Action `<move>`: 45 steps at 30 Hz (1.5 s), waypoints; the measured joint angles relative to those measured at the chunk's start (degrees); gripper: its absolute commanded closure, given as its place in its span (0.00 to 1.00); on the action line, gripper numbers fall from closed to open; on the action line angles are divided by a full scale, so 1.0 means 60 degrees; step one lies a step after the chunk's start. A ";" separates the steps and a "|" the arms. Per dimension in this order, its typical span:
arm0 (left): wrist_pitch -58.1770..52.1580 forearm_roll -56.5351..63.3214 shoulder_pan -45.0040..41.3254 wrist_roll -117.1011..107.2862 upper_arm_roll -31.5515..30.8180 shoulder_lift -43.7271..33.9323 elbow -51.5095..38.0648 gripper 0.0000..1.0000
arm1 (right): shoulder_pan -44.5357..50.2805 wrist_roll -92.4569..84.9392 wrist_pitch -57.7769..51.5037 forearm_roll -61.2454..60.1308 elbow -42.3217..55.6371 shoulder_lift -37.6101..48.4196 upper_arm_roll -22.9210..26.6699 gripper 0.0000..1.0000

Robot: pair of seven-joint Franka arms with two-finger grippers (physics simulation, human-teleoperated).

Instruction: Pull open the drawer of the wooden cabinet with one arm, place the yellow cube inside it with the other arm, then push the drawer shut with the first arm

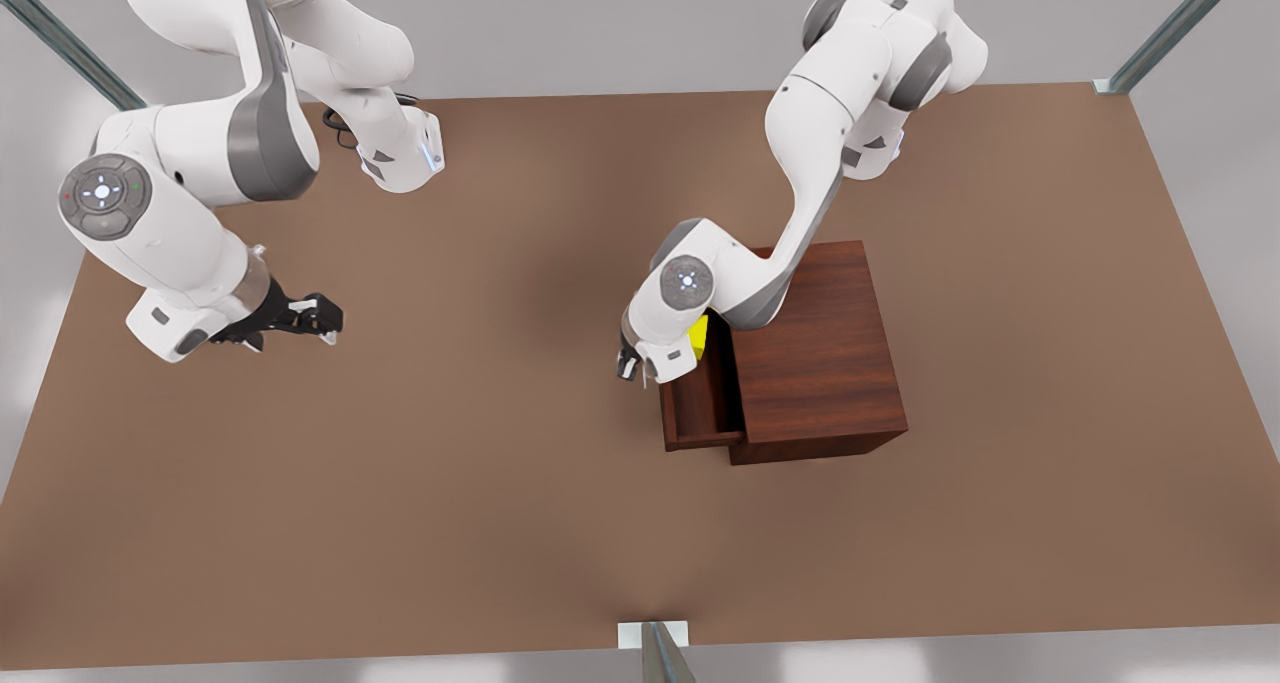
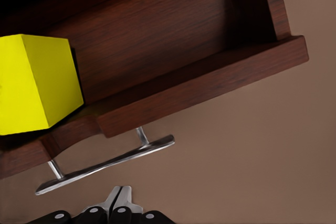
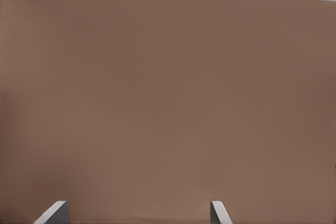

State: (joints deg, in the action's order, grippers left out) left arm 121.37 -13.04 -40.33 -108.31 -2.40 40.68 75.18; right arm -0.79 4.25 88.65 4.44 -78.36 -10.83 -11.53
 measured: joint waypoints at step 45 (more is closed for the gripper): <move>-0.6352 0.2149 0.5544 0.8137 0.0433 -0.4317 -0.0783 0.00 | 0.0013 -0.2184 -0.0034 -0.0001 -0.0006 0.0000 -0.0037 0.00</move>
State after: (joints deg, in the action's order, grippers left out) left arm 83.26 -0.15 -7.06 -59.49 0.20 14.77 70.48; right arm -0.71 -8.85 88.45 4.43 -78.39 -10.83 -11.75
